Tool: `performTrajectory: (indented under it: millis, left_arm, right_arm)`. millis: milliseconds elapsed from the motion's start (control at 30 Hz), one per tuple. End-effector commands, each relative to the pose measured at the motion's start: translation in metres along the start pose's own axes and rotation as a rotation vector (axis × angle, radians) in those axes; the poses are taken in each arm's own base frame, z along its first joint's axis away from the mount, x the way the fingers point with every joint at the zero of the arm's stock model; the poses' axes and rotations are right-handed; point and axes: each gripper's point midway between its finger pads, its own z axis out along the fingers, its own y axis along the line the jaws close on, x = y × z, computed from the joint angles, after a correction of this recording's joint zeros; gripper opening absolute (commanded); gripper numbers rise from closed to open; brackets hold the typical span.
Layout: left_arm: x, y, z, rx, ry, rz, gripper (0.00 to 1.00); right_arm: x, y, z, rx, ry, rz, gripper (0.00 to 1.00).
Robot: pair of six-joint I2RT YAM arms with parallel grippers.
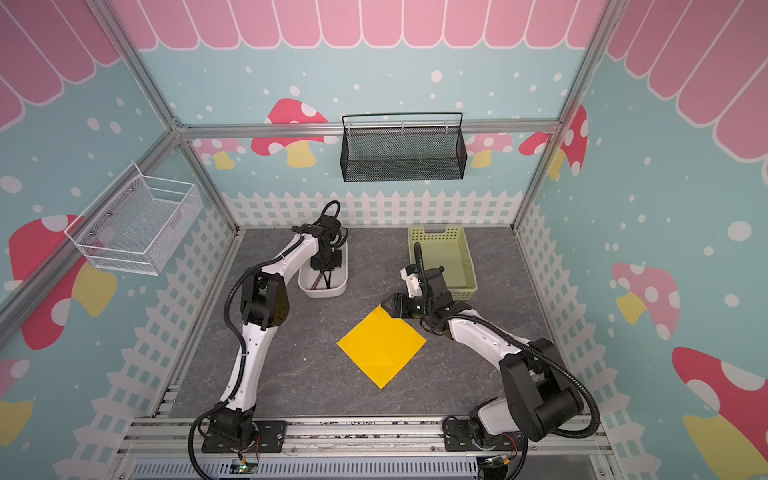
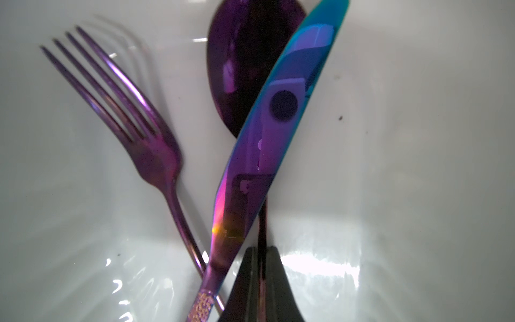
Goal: Place the utensils on the paper napkin and roll it up
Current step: 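Close the left gripper on the purple spoon handle and lift it, then carry the purple spoon with the left gripper out of the tub toward the napkin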
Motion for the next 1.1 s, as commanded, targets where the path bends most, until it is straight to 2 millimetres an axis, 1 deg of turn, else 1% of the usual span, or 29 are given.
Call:
performTrajectory:
  millis: [0,167,267,333,467,667,800,1067]
  left_arm:
    - [0.017,0.004,0.019,-0.017,0.07,0.013,0.06]
    - [-0.002,-0.005,-0.021,0.045,-0.016,0.02,0.03]
    - [-0.008,-0.012,-0.043,0.097,-0.051,0.025,0.02]
    - [-0.009,-0.014,-0.054,0.116,-0.062,0.025,0.02]
    - [-0.009,-0.013,-0.069,0.133,-0.076,0.027,0.0]
    - [-0.008,-0.013,-0.087,0.157,-0.098,0.032,0.0]
    - [-0.011,-0.014,-0.101,0.188,-0.122,0.031,0.0]
    - [-0.018,-0.03,-0.129,0.292,-0.154,0.035,0.0]
  right_arm:
    - [-0.009,0.002,-0.002,0.005,-0.009,-0.014,0.65]
    - [-0.018,0.007,-0.005,0.004,-0.026,-0.029,0.65]
    - [-0.022,0.01,-0.006,0.004,-0.03,-0.039,0.65]
    - [-0.023,0.01,-0.006,0.007,-0.032,-0.041,0.65]
    - [-0.026,0.011,-0.006,0.009,-0.035,-0.045,0.65]
    - [-0.03,0.014,-0.006,0.001,-0.04,-0.049,0.65]
    - [-0.033,0.016,-0.006,-0.001,-0.046,-0.053,0.65]
    - [-0.036,0.018,-0.008,-0.003,-0.053,-0.057,0.65]
